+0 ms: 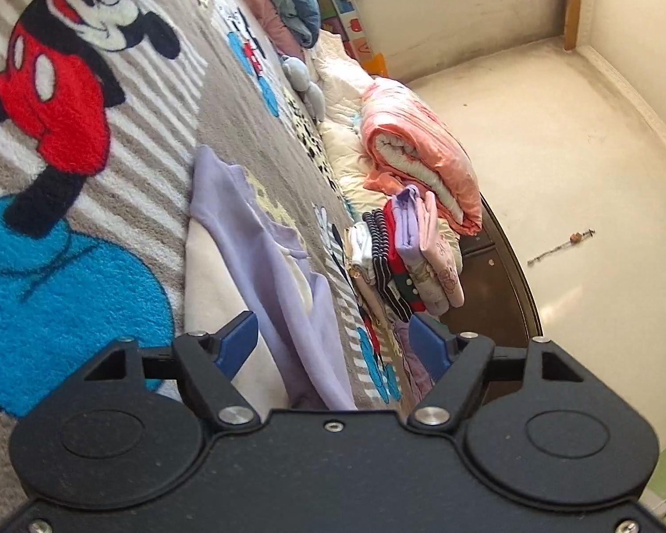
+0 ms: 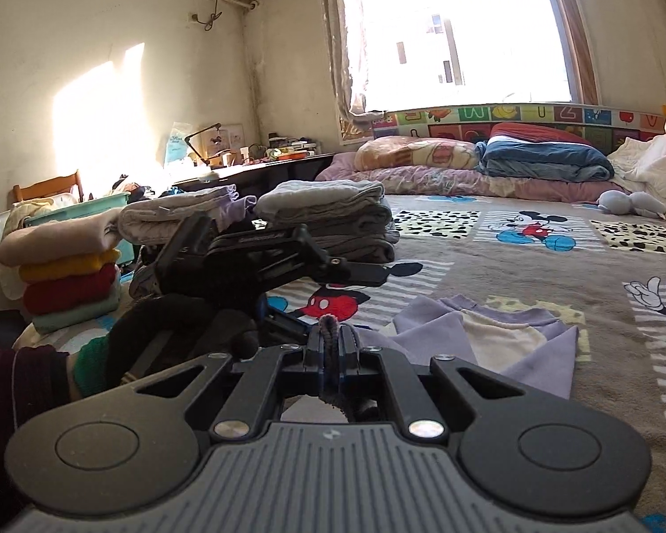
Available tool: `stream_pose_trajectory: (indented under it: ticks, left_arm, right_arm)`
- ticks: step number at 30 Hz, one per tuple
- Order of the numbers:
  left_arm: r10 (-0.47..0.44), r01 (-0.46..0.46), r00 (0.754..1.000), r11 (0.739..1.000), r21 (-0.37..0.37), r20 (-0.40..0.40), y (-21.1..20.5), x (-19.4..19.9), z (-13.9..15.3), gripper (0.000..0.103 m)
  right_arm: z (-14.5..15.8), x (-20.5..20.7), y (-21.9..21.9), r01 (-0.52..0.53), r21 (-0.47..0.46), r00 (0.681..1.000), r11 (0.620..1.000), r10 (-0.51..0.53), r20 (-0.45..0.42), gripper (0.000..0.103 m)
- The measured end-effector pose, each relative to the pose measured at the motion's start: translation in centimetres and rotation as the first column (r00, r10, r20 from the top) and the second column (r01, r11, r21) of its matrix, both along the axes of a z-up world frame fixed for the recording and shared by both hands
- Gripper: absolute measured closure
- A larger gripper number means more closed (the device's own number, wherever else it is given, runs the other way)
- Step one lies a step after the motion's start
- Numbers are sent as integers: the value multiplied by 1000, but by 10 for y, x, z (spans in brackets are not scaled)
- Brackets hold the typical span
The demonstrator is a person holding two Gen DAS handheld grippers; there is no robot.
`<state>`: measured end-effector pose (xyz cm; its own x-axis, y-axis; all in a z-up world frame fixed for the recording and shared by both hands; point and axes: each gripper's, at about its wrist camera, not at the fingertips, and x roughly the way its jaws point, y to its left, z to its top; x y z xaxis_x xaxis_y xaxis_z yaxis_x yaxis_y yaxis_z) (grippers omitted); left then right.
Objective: Fold clothes
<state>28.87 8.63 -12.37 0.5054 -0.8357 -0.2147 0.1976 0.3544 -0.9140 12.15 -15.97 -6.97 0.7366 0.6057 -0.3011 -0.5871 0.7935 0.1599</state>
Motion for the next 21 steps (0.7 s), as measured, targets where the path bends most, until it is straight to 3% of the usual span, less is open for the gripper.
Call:
stream_pose_trajectory:
  ticks: [5, 21]
  left_arm:
    - [12, -16, 997, 998, -58, -71, 9, 15, -10, 28]
    - [-14, 8, 997, 997, -80, -74, 5, 48, -9, 26]
  right_arm:
    - [-5, -9, 12, -37, 15, 999, 999, 37, -10, 95]
    - [-25, -37, 30, -113, 28, 993, 993, 114, -29, 95]
